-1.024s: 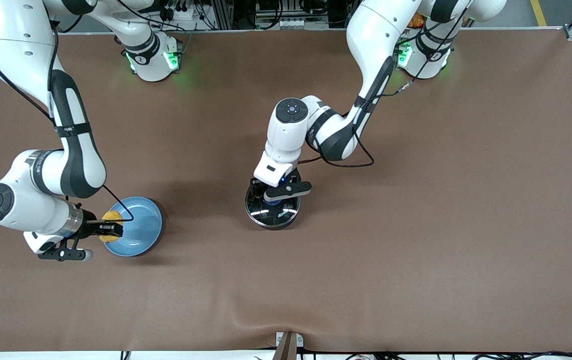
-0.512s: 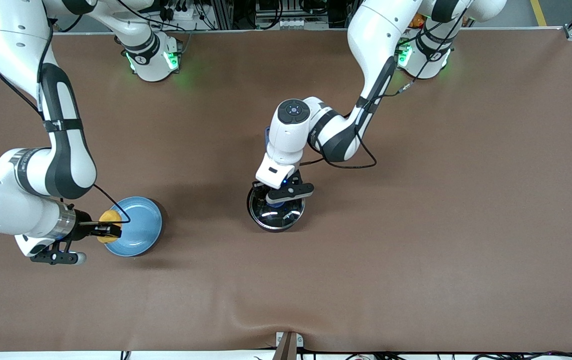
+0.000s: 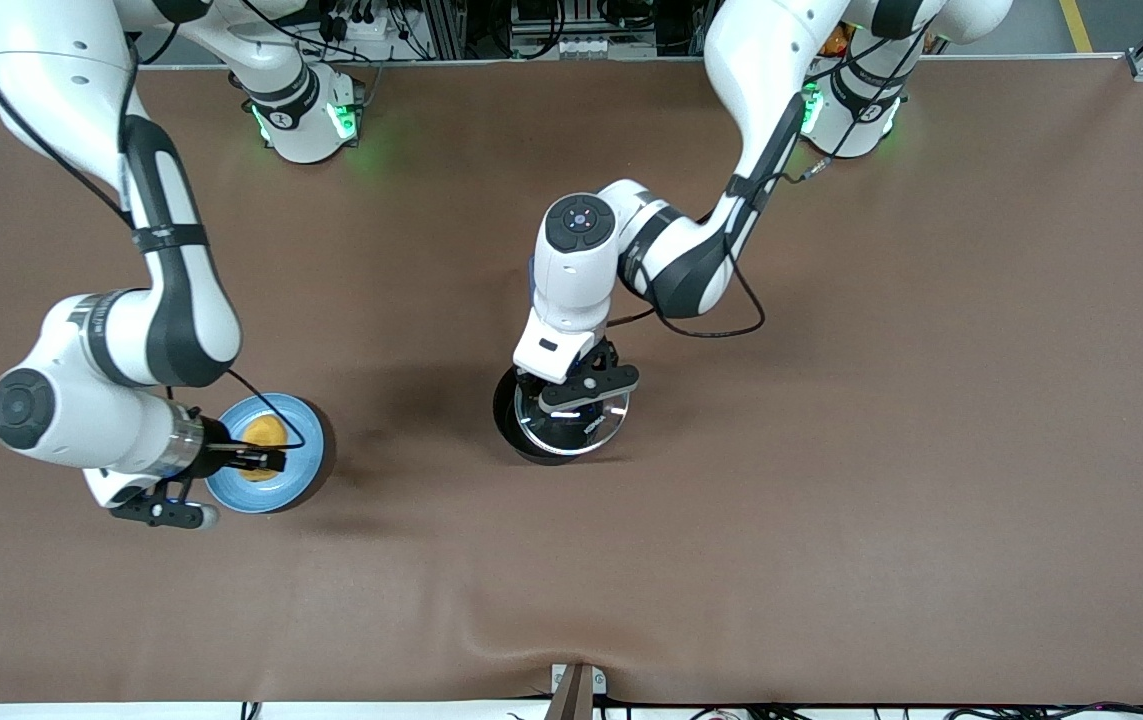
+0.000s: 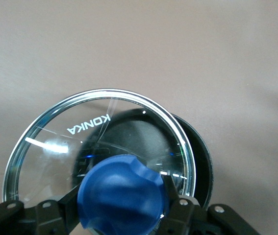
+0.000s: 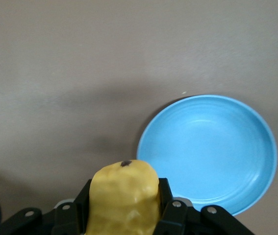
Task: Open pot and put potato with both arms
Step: 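Carry the potato over the pan while the left gripper lifts the lid aside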
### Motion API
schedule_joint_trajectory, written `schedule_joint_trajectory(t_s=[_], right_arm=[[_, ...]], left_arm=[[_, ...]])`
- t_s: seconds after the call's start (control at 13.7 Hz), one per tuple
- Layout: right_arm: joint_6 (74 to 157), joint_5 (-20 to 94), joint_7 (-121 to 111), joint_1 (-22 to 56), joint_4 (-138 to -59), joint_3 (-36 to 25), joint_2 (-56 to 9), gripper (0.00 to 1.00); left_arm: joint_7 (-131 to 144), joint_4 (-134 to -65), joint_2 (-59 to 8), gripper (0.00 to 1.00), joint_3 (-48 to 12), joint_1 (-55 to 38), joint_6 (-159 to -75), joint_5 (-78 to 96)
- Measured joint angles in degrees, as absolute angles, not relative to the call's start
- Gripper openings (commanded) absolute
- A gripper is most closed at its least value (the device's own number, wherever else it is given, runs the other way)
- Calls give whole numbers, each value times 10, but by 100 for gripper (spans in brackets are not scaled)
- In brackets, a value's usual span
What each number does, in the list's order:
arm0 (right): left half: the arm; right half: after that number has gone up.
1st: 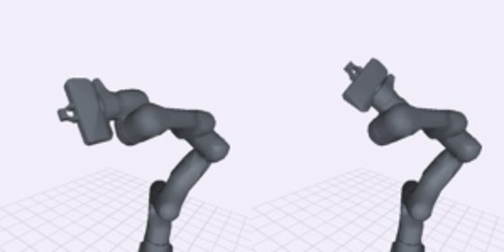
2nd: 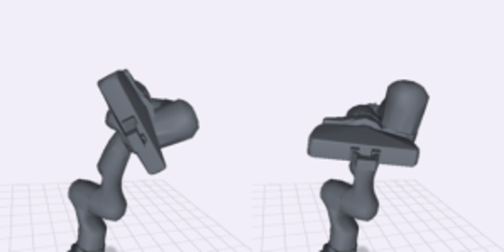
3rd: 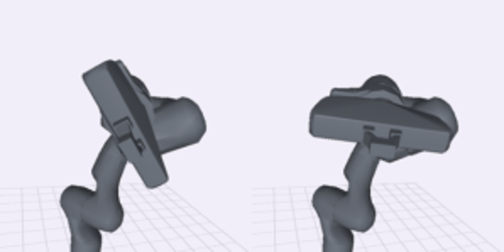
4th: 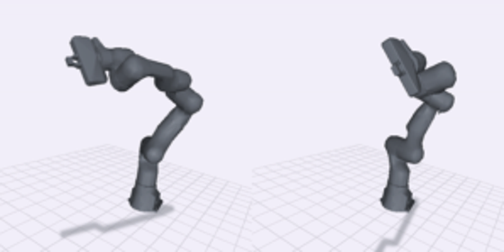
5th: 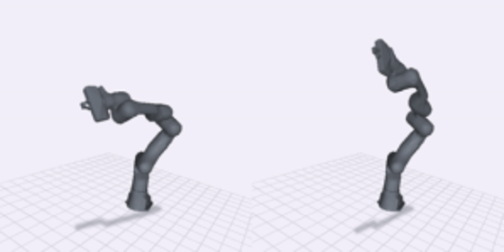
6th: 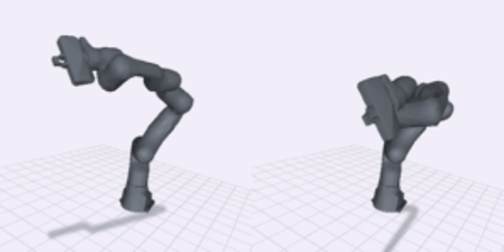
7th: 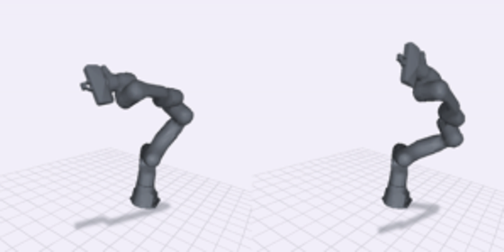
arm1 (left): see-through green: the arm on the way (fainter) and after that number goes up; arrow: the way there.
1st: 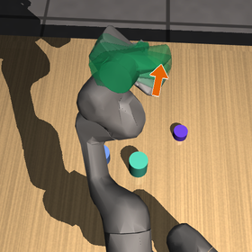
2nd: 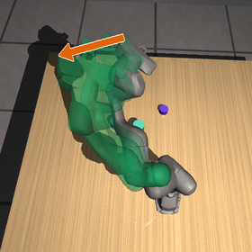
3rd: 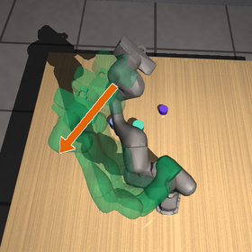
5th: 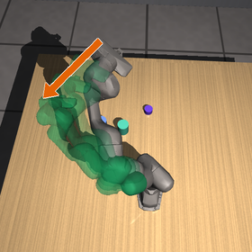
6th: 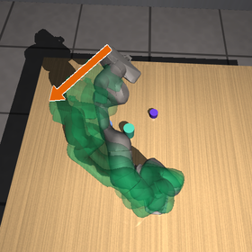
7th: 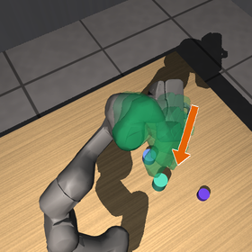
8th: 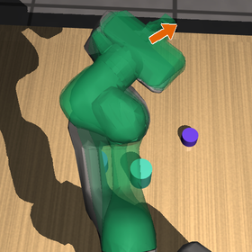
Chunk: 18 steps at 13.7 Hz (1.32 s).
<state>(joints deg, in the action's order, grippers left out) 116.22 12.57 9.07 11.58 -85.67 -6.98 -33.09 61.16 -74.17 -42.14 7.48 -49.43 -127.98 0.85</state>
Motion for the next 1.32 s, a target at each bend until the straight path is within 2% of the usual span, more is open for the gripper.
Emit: schedule_joint_trajectory(t_s=[0.22, 0.37, 0.66, 1.02, 1.32], right_arm=[[1162, 126, 147, 146, -852, -66, -329, 0], [1162, 126, 190, 177, -851, -60, -324, 0], [1176, 127, 225, 270, -851, -50, -320, 0], [1251, 124, 252, 358, -856, -51, -327, 0], [1324, 107, 278, 404, -864, -51, -372, 0]], left_arm=[[546, -746, -377, 38, 82, -475, -1216, 18], [499, -778, -343, 38, 82, -455, -1194, 19], [413, -894, -257, 40, 82, -415, -1191, 20], [337, -1064, -132, 40, 82, -376, -1202, 20], [276, -1149, -115, 40, 82, -345, -1254, 20]])
